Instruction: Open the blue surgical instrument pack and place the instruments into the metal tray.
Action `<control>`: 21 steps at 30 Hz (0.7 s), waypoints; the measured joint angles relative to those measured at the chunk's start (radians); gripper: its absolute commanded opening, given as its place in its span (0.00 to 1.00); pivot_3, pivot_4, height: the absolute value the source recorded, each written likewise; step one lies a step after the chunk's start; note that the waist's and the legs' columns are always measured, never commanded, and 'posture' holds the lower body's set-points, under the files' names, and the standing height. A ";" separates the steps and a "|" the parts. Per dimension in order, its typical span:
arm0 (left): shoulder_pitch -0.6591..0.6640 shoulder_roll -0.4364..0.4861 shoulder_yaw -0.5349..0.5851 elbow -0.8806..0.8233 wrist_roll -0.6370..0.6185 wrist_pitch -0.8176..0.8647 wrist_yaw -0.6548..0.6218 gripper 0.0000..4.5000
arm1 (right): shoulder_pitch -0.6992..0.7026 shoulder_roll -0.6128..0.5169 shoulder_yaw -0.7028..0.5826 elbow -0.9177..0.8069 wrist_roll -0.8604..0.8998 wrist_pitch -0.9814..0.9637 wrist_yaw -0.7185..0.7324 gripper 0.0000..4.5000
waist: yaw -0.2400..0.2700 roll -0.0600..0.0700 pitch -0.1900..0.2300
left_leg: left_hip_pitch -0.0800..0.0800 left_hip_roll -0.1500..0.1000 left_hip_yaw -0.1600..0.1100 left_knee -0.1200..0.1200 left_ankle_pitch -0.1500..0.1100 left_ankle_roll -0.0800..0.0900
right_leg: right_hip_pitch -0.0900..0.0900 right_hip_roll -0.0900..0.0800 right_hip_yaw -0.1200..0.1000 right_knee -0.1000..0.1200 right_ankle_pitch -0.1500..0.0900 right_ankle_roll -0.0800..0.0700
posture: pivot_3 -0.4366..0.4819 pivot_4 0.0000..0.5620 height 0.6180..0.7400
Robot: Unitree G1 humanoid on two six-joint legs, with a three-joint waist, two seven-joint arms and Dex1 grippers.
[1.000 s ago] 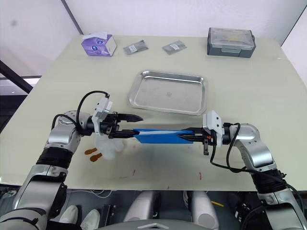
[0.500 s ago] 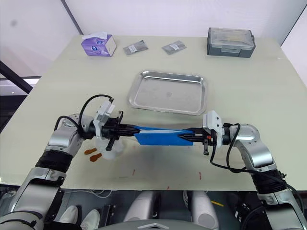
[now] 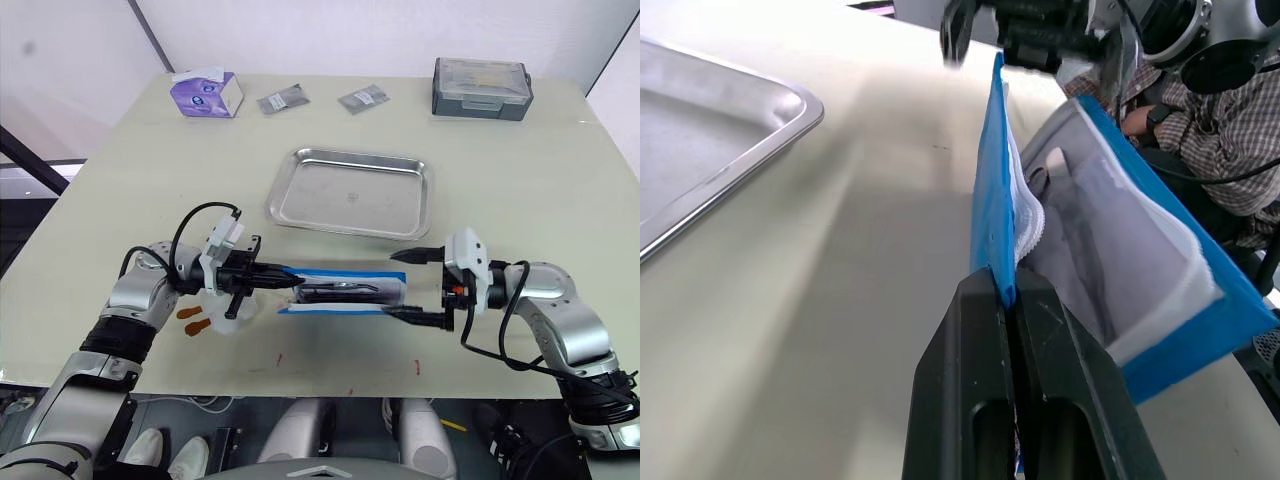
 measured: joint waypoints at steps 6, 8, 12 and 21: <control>-0.029 -0.005 -0.001 0.045 0.017 -0.019 0.000 0.00 | -0.019 0.043 -0.041 -0.083 0.105 0.115 -0.118 0.99 | -0.002 0.000 0.000 | 0.000 0.000 0.000 0.000 0.000 0.000 | 0.000 0.000 0.000 0.000 0.000 0.000 | 0.48 0.27 0.98; -0.030 -0.006 -0.001 0.050 0.017 -0.024 0.000 0.00 | -0.021 0.067 -0.038 -0.098 0.101 0.126 -0.163 0.99 | -0.002 0.000 0.000 | 0.000 0.000 0.000 0.000 0.000 0.000 | 0.000 0.000 0.000 0.000 0.000 0.000 | 0.48 0.27 0.98; -0.030 -0.005 -0.002 0.053 0.018 -0.031 0.000 0.00 | -0.009 0.082 -0.019 -0.109 0.127 0.170 -0.192 0.70 | -0.001 0.000 0.000 | 0.000 0.000 0.000 0.000 0.000 0.000 | 0.000 0.000 0.000 0.000 0.000 0.000 | 0.48 0.27 0.98; -0.047 -0.016 0.000 0.078 0.031 -0.035 0.000 0.00 | 0.063 0.076 0.040 -0.113 0.106 0.182 -0.175 0.09 | -0.001 0.000 0.000 | 0.000 0.000 0.000 0.000 0.000 0.000 | 0.000 0.000 0.000 0.000 0.000 0.000 | 0.48 0.27 0.98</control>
